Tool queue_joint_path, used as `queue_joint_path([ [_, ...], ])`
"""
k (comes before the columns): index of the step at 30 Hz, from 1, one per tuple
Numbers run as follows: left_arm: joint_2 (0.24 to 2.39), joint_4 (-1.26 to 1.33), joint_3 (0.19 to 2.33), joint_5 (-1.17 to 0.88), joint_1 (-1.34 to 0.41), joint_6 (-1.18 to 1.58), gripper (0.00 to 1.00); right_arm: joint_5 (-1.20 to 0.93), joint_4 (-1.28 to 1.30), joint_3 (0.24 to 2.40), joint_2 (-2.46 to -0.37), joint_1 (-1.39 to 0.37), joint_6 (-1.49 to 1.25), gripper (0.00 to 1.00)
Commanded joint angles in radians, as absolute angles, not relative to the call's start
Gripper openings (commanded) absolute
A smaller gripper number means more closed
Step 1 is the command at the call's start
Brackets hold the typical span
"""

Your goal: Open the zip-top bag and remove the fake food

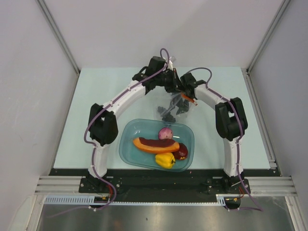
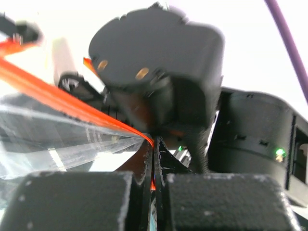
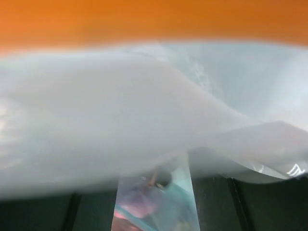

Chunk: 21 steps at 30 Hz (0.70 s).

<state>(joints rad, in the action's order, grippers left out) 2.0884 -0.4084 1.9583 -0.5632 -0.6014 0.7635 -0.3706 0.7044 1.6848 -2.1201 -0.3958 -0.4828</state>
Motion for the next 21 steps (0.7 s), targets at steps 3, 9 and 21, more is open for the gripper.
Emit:
queue_joint_path([
  [3, 2.092, -0.308, 1.97, -0.586, -0.646, 0.795, 0.0, -0.334, 0.713, 1.531, -2.028, -0.428, -0.379, 0.59],
  [9, 2.082, -0.296, 1.911, -0.581, -0.649, 0.807, 0.0, -0.365, 0.677, 1.506, -2.023, -0.443, -0.368, 0.55],
  [21, 2.059, -0.311, 1.882, -0.577, -0.649, 0.796, 0.0, -0.541, 0.577, 1.48, -2.028, -0.393, -0.477, 0.21],
])
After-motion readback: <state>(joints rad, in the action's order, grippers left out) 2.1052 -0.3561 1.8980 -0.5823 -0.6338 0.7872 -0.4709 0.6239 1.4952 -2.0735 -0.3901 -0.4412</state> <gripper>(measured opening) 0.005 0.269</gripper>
